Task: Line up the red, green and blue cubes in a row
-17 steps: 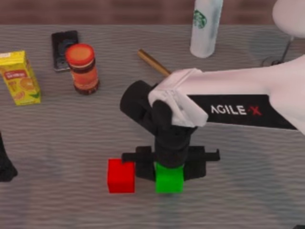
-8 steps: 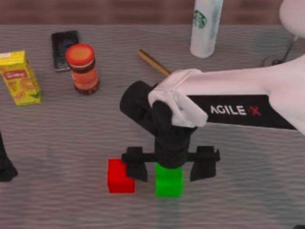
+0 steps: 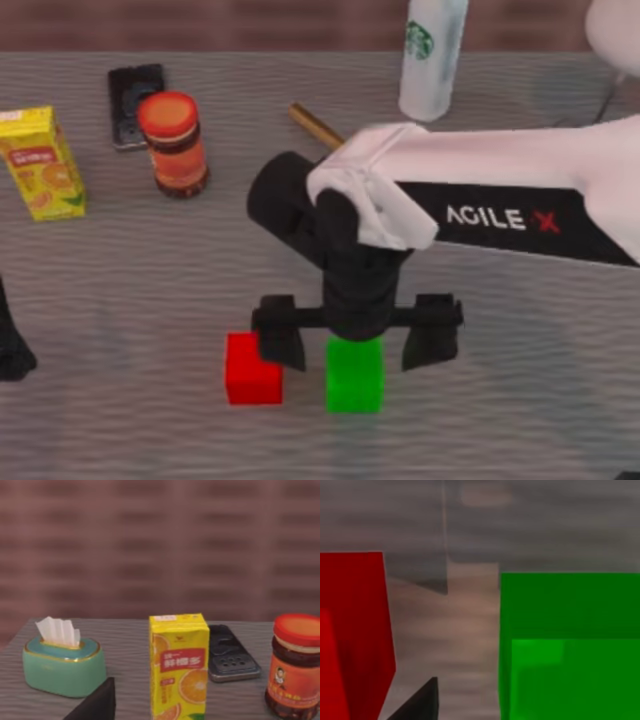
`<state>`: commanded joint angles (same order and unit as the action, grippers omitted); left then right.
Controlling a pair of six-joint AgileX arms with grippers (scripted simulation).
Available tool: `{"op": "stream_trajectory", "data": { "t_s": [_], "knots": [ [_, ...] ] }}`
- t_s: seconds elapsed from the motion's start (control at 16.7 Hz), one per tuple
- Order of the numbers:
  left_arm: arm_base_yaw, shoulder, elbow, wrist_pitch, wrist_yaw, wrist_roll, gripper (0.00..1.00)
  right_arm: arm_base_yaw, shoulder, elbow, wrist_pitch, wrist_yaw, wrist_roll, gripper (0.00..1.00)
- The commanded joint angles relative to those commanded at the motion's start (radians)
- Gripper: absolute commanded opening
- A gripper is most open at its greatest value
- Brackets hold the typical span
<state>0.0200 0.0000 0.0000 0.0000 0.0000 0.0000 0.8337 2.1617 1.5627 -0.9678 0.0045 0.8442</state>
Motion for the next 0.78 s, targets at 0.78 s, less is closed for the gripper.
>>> {"op": "stream_trajectory", "data": {
  "t_s": [0.78],
  "knots": [
    [0.000, 0.000, 0.000, 0.000, 0.000, 0.000, 1.00, -0.062, -0.010, 0.171, -0.190, 0.000, -0.075, 1.00]
  ]
}}
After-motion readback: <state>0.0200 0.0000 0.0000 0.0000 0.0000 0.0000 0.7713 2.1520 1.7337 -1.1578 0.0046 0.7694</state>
